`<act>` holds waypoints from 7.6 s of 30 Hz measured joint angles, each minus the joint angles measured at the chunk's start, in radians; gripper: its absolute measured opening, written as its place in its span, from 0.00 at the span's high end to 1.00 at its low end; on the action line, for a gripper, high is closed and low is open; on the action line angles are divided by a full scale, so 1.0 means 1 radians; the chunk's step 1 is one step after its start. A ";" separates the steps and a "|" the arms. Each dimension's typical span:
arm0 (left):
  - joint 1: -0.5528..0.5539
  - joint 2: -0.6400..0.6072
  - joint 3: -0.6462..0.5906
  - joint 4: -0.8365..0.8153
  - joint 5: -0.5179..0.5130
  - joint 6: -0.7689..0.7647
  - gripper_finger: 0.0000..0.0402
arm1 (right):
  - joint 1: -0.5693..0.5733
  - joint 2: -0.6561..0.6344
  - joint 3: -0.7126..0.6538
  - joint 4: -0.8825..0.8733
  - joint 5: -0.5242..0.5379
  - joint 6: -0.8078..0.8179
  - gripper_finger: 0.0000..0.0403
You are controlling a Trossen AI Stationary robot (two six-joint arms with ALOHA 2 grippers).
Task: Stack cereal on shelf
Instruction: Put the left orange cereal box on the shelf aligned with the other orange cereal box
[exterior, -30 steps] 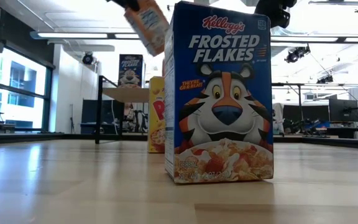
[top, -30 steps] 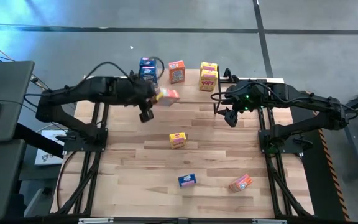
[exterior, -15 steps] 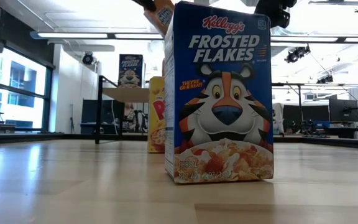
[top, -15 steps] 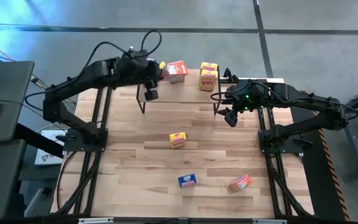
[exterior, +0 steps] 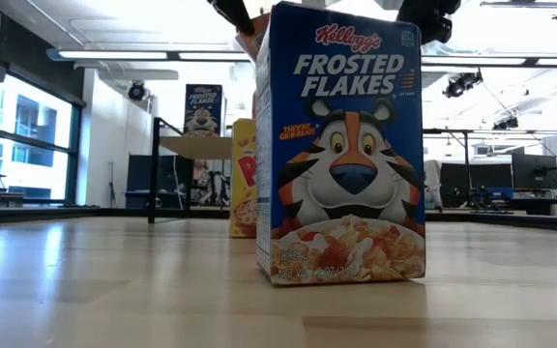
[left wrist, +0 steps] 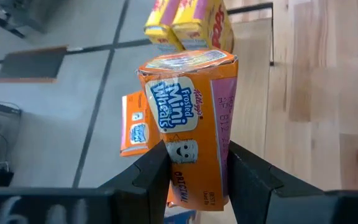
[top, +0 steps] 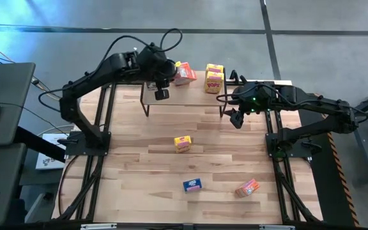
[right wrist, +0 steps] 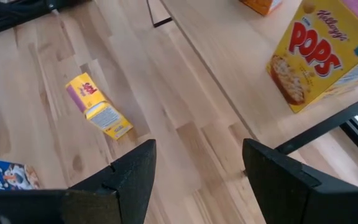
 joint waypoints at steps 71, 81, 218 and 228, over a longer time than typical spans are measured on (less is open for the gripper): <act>0.077 0.299 0.250 -0.291 0.029 -0.016 0.69 | 0.000 0.000 0.000 0.000 -0.007 0.055 0.42; 0.077 0.299 0.250 -0.300 0.011 -0.006 0.69 | 0.000 0.000 0.000 0.000 -0.007 0.055 0.42; -0.324 0.188 -0.636 1.078 -0.682 -0.483 0.41 | 0.000 0.000 0.000 0.000 -0.007 0.055 0.42; -0.256 0.188 -0.801 1.519 -0.489 -0.330 0.51 | 0.000 0.000 0.000 0.000 -0.007 0.055 0.42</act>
